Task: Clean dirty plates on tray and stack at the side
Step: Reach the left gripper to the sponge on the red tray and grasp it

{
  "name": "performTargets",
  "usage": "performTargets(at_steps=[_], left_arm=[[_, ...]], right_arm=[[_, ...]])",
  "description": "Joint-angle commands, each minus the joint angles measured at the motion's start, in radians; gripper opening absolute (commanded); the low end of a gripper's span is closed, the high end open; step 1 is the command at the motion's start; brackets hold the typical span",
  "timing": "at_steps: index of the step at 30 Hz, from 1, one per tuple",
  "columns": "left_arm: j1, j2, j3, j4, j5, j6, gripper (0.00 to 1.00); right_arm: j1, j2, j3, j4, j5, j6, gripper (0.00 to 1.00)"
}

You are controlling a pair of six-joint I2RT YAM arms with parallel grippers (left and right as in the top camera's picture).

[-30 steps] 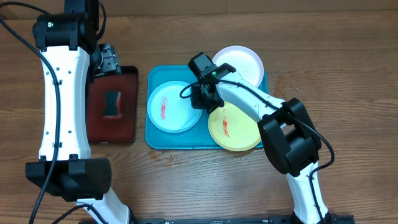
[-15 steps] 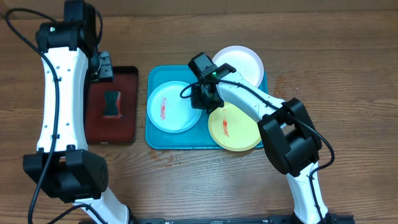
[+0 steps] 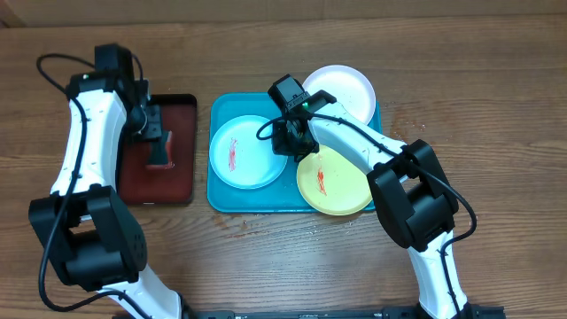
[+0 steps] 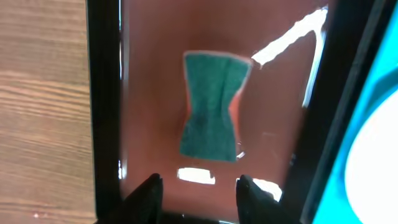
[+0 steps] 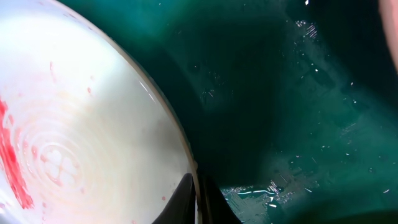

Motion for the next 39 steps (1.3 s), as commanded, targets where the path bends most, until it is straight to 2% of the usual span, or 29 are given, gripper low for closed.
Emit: performTargets(at_steps=[1,7,21,24,33,34,36,39], left_arm=[[0.026,0.01,-0.057,0.052,0.015,0.029,0.36],[0.027,0.01,-0.17,0.207,0.071,0.115,0.37],[0.027,0.01,-0.299,0.417,0.077,0.117,0.38],[0.026,0.01,-0.319,0.444,0.078,0.117,0.33],[0.019,0.01,-0.366,0.488,0.078,0.117,0.32],[0.019,0.01,-0.366,0.491,0.078,0.115,0.31],[0.019,0.01,-0.366,0.497,0.078,0.1,0.22],[0.019,0.01,-0.366,0.508,0.078,0.071,0.17]], right_arm=[[0.01,0.05,-0.039,-0.002,0.017,0.005,0.04],[0.01,0.05,-0.039,-0.001,0.017,0.005,0.04],[0.01,0.05,-0.039,-0.001,0.017,0.005,0.04],[0.01,0.05,-0.039,-0.001,0.017,0.005,0.04],[0.01,0.05,-0.039,-0.001,0.017,0.005,0.04],[0.01,0.05,-0.039,-0.001,0.017,0.005,0.04],[0.01,0.05,-0.039,-0.001,0.017,0.005,0.04],[0.01,0.05,-0.039,-0.001,0.017,0.005,0.04]])
